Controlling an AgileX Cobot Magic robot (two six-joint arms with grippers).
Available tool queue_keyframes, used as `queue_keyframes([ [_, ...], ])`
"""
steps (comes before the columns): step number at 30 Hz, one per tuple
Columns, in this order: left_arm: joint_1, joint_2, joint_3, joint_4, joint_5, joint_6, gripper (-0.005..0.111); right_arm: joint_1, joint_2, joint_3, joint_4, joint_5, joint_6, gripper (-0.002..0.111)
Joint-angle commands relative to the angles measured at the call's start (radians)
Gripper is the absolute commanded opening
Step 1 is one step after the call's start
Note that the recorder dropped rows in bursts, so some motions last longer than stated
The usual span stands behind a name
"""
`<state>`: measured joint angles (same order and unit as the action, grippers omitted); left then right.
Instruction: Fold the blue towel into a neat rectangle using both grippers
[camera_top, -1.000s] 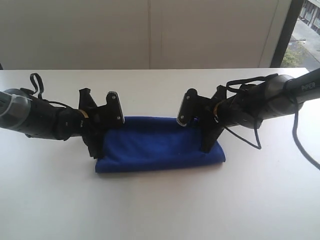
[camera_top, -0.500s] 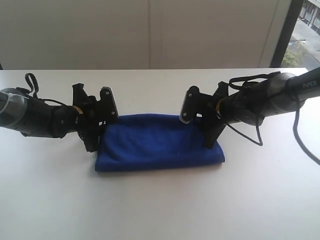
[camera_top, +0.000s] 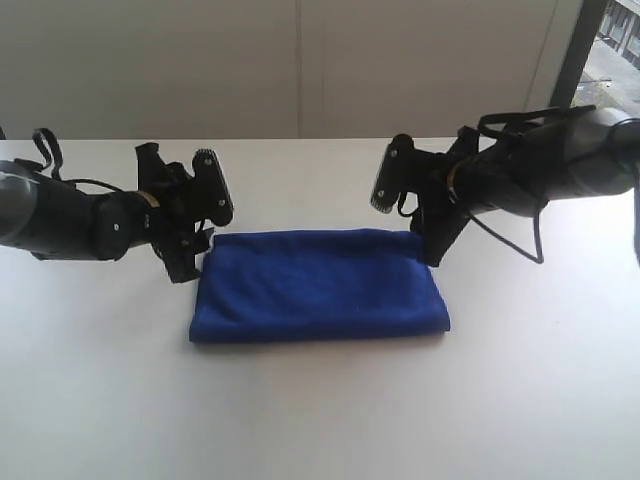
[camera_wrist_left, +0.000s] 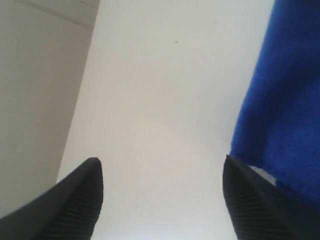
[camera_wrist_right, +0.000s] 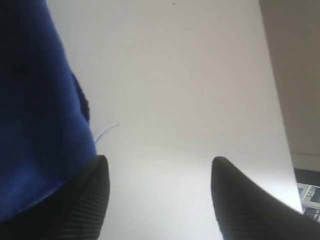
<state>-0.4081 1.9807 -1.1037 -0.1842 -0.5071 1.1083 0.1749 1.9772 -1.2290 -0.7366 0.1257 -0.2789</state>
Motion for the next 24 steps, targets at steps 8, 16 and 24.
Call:
queue_keyframes([
  [8,-0.055,-0.157,0.004,-0.133,0.434,-0.239,0.023,-0.003,-0.117,-0.005,0.048,0.117,0.54,0.037],
  [16,-0.082,-0.131,0.003,-0.137,0.523,-0.384,0.0,0.045,-0.111,-0.005,0.653,0.284,-0.115,0.0],
  [24,-0.082,-0.066,0.003,-0.137,0.684,-0.399,0.0,0.043,-0.019,-0.007,1.009,0.482,-0.418,0.0],
])
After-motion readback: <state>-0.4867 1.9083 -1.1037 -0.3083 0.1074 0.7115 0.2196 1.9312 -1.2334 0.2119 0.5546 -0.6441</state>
